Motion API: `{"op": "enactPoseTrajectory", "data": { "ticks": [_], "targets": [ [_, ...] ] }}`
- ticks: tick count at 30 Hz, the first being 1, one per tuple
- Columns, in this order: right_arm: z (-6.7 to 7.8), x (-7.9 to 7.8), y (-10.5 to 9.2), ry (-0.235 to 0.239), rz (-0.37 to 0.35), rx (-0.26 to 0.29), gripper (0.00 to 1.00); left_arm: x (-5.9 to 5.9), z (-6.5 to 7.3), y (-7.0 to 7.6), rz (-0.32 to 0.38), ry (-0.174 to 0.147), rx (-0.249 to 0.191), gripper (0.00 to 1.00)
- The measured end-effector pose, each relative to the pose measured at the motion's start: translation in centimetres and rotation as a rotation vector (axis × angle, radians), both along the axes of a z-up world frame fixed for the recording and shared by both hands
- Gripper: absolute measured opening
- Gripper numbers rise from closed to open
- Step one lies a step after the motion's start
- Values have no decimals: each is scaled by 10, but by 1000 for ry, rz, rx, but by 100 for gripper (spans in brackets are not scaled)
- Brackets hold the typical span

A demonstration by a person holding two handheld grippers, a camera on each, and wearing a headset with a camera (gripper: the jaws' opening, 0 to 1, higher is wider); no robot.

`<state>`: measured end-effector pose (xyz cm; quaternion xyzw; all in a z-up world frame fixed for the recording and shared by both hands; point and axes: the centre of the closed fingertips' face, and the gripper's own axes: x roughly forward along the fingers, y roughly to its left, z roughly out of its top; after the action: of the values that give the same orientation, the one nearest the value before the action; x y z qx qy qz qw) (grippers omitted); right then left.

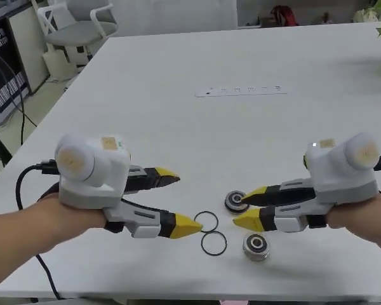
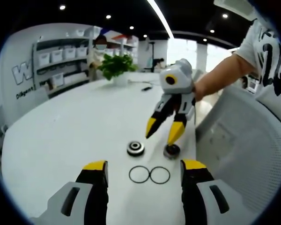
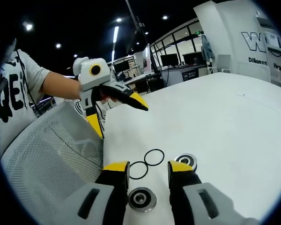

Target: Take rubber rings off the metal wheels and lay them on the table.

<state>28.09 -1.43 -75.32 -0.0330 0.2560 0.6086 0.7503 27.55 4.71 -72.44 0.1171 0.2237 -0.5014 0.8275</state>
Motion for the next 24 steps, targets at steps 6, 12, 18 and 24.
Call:
{"op": "enactPoseTrajectory", "data": {
  "ticks": [6, 12, 18, 24],
  "targets": [
    [5, 10, -11, -20, -42, 9, 34, 6, 1, -1, -1, -2, -1, 63],
    [9, 19, -20, -29, -74, 13, 35, 11, 1, -5, -3, -5, -5, 62],
    [8, 27, -25, -38, -95, 10, 35, 18, 2, -9, -3, -11, -8, 62],
    [5, 31, -27, -37, -107, 9, 34, 25, 2, -12, 6, -20, -18, 60]
  ]
}}
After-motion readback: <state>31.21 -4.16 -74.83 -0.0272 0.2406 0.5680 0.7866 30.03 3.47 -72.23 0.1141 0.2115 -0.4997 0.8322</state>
